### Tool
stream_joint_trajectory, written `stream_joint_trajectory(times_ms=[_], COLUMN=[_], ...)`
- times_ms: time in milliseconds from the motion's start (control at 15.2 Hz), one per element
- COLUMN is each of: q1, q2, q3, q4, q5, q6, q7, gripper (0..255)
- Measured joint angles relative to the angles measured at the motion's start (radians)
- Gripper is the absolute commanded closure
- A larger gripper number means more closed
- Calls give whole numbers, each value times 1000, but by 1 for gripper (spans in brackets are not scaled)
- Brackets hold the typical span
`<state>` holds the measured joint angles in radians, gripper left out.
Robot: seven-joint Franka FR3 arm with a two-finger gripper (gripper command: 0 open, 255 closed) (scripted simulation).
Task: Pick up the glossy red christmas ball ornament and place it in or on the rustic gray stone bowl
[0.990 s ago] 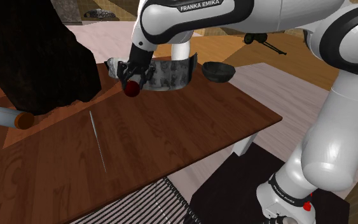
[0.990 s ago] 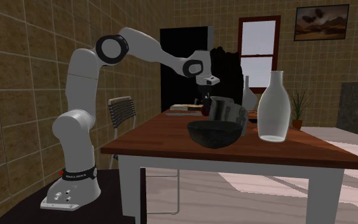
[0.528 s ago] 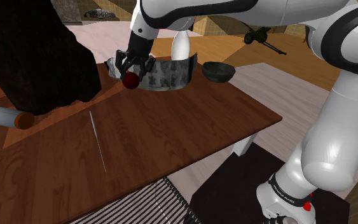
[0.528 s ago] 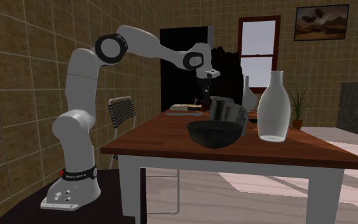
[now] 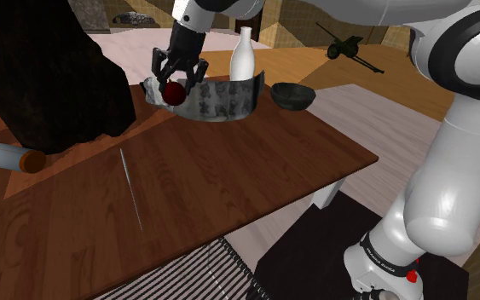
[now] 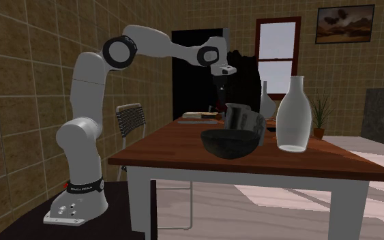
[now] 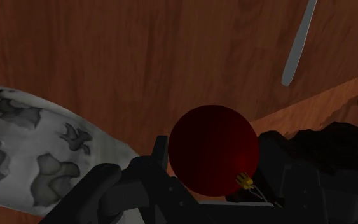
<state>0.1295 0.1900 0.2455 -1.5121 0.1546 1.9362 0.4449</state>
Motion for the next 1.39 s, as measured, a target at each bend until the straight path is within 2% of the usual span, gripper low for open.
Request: stream_joint_trajectory(times_ms=[462,1056,1386], q1=[3,-112,-172], q2=[18,-154,-210], q3=[0,-70,-128], q4=[117,-89,-146], q5=[-10,76,108], q6=[-98,-97,-123], q7=[19,-173,-294], gripper=[255,255,255])
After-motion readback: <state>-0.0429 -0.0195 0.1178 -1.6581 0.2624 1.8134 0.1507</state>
